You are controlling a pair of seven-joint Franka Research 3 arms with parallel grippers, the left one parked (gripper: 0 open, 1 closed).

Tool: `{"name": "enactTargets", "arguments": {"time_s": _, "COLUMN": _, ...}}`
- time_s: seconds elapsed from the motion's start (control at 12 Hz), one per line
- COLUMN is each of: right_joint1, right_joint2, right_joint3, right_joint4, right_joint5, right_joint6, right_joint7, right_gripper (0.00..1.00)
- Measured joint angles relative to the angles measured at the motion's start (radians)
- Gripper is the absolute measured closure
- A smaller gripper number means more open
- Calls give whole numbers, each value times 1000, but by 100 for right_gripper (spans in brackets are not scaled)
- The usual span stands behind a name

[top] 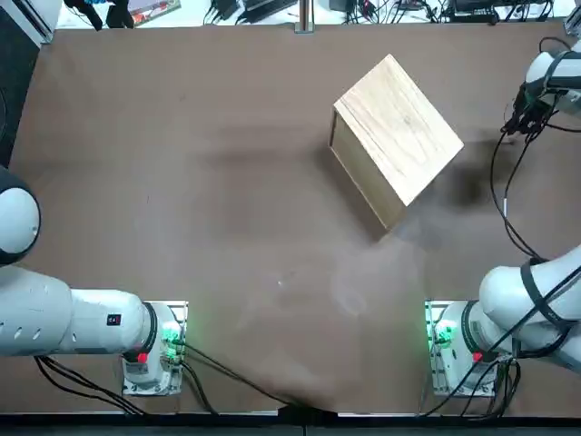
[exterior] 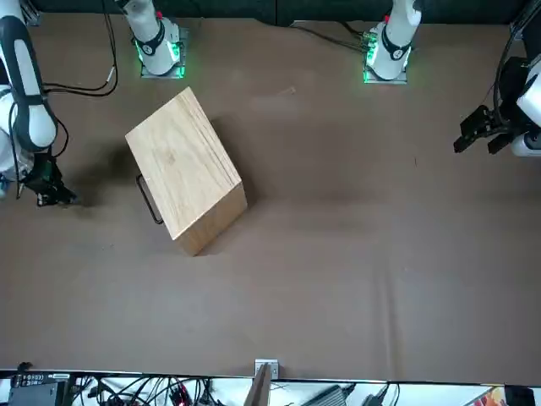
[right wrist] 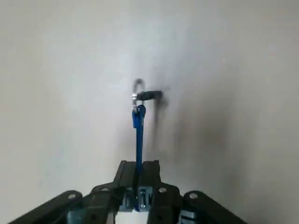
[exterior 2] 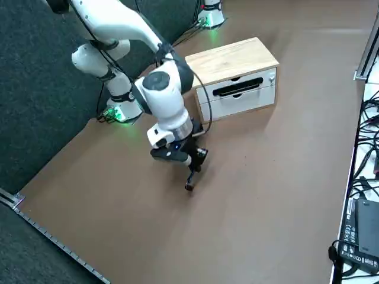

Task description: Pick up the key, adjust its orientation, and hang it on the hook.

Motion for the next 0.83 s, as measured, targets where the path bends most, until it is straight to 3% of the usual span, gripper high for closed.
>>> {"name": "enactTargets", "arguments": {"time_s": 0.5, "right_joint1": 4, "right_joint2": -76, "right_joint3": 35, "right_joint4": 40, "right_joint5": 0, "right_joint6": -134, "right_joint7": -238, "right_gripper": 96}}
{"name": "enactTargets", "arguments": {"time_s": 0.83, "right_joint1": 39, "right_joint2": -79, "right_joint3": 44, "right_joint4": 178, "right_joint5": 0, "right_joint6": -334, "right_joint7": -484, "right_gripper": 96}}
